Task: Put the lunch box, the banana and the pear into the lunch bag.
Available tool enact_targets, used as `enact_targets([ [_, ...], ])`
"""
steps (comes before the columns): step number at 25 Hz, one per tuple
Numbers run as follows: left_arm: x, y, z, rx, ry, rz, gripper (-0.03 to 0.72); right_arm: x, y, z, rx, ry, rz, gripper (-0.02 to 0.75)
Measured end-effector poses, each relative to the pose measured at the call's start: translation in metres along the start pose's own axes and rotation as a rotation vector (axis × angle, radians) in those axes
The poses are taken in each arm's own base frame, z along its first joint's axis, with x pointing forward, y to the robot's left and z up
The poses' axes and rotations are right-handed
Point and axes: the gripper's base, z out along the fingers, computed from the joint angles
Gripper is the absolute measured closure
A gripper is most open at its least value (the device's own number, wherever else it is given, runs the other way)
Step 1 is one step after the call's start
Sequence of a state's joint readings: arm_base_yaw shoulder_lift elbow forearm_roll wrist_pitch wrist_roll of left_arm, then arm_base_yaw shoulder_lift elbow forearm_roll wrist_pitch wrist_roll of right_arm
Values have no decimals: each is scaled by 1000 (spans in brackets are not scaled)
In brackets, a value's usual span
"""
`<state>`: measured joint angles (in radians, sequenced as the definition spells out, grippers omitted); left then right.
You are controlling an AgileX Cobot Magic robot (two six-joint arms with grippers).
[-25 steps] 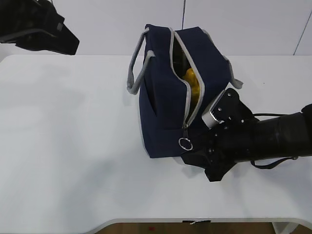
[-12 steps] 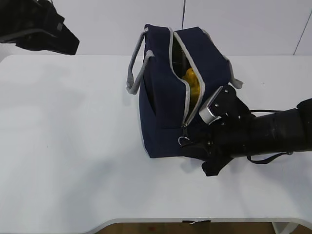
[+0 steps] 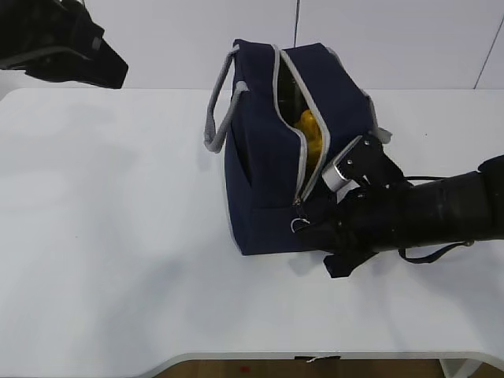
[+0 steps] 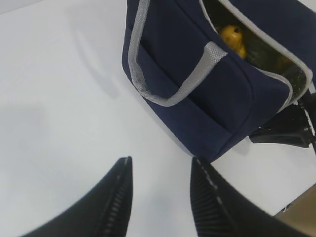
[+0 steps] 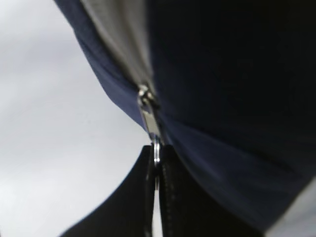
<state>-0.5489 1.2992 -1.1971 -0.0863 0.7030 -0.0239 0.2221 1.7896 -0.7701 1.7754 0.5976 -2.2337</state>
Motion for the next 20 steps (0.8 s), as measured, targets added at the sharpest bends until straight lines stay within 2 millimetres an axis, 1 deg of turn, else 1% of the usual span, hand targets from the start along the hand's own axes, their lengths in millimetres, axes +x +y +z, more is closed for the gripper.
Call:
enact_targets([
  [6, 0, 0, 0, 0, 0, 0, 389, -10, 7, -16, -11, 37, -11, 731],
  [12, 0, 0, 0, 0, 0, 0, 389, -30, 14, -38, 17, -25, -53, 731],
  [20, 0, 0, 0, 4, 0, -4, 389, -49, 26, -62, 12, -91, -154, 731],
])
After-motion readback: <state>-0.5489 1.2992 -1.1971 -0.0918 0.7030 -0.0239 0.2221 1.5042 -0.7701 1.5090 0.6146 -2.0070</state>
